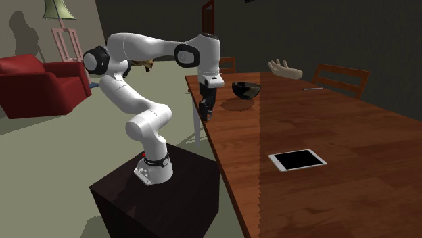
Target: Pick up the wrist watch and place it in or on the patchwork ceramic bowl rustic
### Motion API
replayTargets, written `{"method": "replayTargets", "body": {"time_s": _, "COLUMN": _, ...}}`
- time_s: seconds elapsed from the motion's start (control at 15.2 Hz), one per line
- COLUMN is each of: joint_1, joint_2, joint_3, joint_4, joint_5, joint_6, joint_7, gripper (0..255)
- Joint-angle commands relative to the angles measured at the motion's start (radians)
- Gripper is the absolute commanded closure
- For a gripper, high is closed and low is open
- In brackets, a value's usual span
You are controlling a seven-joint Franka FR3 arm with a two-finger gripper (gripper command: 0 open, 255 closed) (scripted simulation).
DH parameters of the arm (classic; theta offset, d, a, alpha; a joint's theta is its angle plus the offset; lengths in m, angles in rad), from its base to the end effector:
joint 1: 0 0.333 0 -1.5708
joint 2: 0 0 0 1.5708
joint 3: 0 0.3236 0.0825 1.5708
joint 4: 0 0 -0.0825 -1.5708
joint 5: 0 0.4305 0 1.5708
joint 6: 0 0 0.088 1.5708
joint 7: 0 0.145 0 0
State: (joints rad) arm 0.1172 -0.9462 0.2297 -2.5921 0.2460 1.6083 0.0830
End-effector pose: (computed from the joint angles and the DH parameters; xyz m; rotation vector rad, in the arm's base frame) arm 0.2805 0.1378 0.4822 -3.0807 -0.2317 0.0890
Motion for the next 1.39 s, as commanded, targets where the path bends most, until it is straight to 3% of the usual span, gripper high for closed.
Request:
{"method": "replayTargets", "body": {"time_s": 0.0, "joint_1": 0.000, "joint_2": 0.000, "joint_3": 0.000, "joint_4": 0.000, "joint_5": 0.000, "joint_6": 0.000, "joint_7": 0.000, "gripper": 255}}
{"method": "replayTargets", "body": {"time_s": 0.53, "joint_1": 0.000, "joint_2": 0.000, "joint_3": 0.000, "joint_4": -0.001, "joint_5": 0.000, "joint_6": 0.000, "joint_7": 0.000, "gripper": 255}}
{"method": "replayTargets", "body": {"time_s": 1.32, "joint_1": -0.011, "joint_2": 0.040, "joint_3": -0.025, "joint_4": 0.181, "joint_5": -0.025, "joint_6": -0.140, "joint_7": 0.014, "gripper": 255}}
